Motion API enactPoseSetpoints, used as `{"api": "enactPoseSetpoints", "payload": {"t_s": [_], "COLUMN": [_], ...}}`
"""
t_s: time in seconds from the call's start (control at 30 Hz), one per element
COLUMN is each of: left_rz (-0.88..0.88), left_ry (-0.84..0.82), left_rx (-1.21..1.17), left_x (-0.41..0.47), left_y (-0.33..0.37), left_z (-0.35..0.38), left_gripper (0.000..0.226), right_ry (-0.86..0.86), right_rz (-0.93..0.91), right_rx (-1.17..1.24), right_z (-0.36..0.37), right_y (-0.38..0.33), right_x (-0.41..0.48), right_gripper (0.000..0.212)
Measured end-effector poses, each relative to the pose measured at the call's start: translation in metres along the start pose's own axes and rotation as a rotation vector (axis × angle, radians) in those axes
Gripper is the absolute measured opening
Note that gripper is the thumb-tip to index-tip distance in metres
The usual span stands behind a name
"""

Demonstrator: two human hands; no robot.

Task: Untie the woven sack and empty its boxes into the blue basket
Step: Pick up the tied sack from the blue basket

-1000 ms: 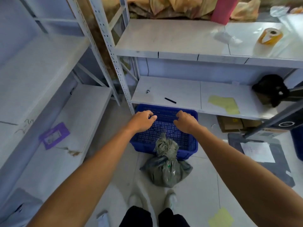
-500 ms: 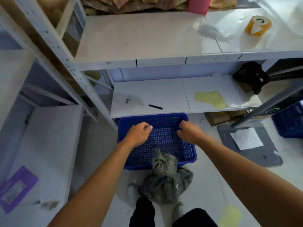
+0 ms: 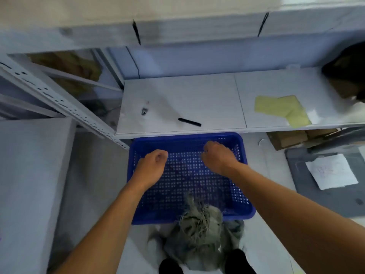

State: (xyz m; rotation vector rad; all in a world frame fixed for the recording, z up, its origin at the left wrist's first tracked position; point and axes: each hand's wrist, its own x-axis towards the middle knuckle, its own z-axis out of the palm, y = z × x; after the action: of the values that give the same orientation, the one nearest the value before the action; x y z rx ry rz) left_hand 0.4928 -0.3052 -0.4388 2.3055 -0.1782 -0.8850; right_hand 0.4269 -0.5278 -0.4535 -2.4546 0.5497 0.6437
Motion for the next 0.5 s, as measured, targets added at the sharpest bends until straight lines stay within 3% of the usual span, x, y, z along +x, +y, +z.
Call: {"api": "enactPoseSetpoints", "payload": {"t_s": [0.2,0.4,0.5], "left_rz": [0.006,0.079,0.110], "left_ry": [0.027,0.083,0.102], "left_rx": [0.030,0.039,0.002], "left_x": [0.079,0.164,0.198], "left_y": [-0.041,-0.054,-0.062], "left_z": [0.048,0.063,0.072], "left_gripper": [0.037,0.035,0.035], "right_ry": [-0.023,0.112,0.231], "right_rz": [-0.080,-0.097,-0.096], "right_rx": [-0.033,-0.089,-0.104], "right_z": [0.041,0.064,0.074], "right_y": [0.022,0.029,0.030], "right_x": [0.092,0.182,0.222], "right_gripper": [0.012,0.038,0.039]}}
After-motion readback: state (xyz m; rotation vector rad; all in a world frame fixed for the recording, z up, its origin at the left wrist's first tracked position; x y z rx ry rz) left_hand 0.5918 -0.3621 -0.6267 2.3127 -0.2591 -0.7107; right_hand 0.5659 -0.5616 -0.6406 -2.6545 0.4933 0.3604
